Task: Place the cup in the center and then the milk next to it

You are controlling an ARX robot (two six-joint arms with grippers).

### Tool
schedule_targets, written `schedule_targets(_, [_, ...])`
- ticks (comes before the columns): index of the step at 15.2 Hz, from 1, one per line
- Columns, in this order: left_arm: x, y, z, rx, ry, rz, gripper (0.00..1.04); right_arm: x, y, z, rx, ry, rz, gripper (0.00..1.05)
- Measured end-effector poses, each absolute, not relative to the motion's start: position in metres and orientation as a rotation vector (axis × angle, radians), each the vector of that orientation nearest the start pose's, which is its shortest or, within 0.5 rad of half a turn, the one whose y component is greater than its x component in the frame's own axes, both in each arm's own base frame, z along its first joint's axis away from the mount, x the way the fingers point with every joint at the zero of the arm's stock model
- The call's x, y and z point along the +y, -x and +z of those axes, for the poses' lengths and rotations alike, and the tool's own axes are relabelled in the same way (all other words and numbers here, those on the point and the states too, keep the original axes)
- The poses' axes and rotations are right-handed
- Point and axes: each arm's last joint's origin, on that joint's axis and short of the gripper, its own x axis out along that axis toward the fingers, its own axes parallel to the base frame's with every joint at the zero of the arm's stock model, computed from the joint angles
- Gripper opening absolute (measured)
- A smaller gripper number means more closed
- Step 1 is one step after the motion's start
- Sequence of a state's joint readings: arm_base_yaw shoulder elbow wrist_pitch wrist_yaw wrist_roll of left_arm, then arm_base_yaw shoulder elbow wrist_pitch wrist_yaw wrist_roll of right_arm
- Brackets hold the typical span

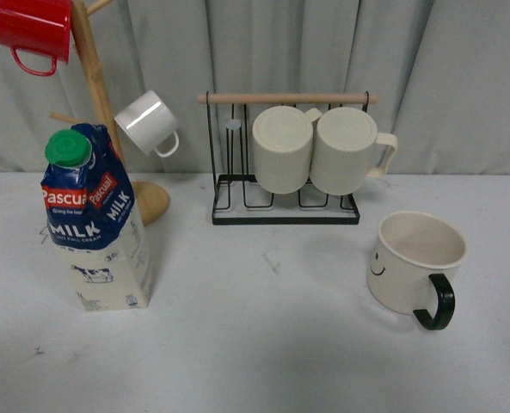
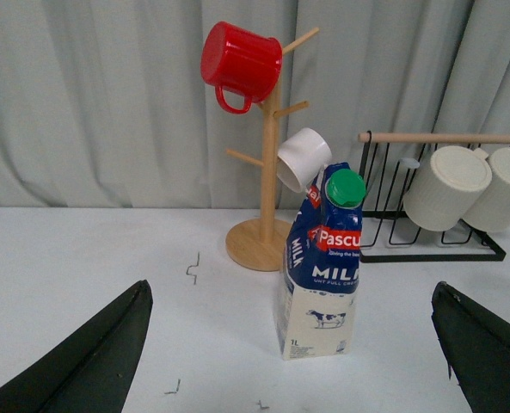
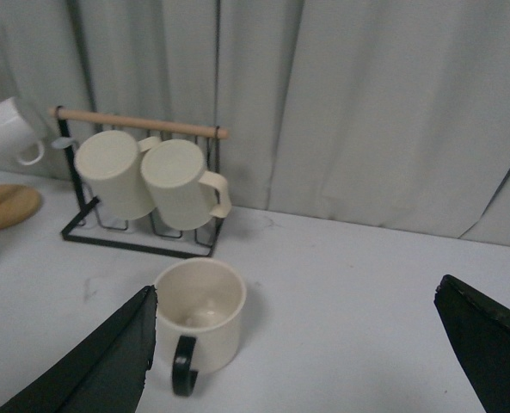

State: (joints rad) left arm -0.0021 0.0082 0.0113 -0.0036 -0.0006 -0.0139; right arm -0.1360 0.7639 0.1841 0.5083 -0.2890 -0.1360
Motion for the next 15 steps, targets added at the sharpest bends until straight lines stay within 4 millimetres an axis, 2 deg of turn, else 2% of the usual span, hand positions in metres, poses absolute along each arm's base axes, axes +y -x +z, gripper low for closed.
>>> schedule_targets(1, [0.000, -0.098, 0.166, 0.000, 0.014, -0.002, 0.98, -0.012, -0.189, 0.198, 0.081, 0.118, 0.123, 0.98])
schedule_targets(3, [0.000, -0.098, 0.166, 0.000, 0.014, -0.002, 0.98, -0.003, -0.242, 0.193, 0.242, 0.067, 0.076, 0.98])
schedule_targets(4, [0.000, -0.098, 0.166, 0.000, 0.014, -0.001, 0.98, 0.002, -0.263, 0.184, 0.335, 0.036, 0.063, 0.98])
schedule_targets(6, [0.000, -0.098, 0.166, 0.000, 0.014, -0.002, 0.98, 0.021, -0.313, 0.152, 0.602, -0.013, 0.049, 0.98])
schedule_targets(7, [0.000, -0.098, 0.166, 0.000, 0.014, -0.002, 0.98, 0.028, -0.332, 0.140, 0.687, -0.018, 0.037, 0.98])
schedule_targets(10, [0.000, -0.098, 0.166, 0.000, 0.014, -0.002, 0.98, 0.037, -0.365, 0.133, 0.784, -0.041, 0.004, 0.98])
schedule_targets(13, [0.000, -0.098, 0.166, 0.000, 0.014, -0.002, 0.98, 0.039, -0.375, 0.130, 0.823, -0.058, -0.010, 0.98])
schedule_targets(15, [0.000, -0.098, 0.166, 0.001, 0.014, -0.002, 0.98, 0.041, -0.379, 0.116, 0.888, -0.072, -0.023, 0.98])
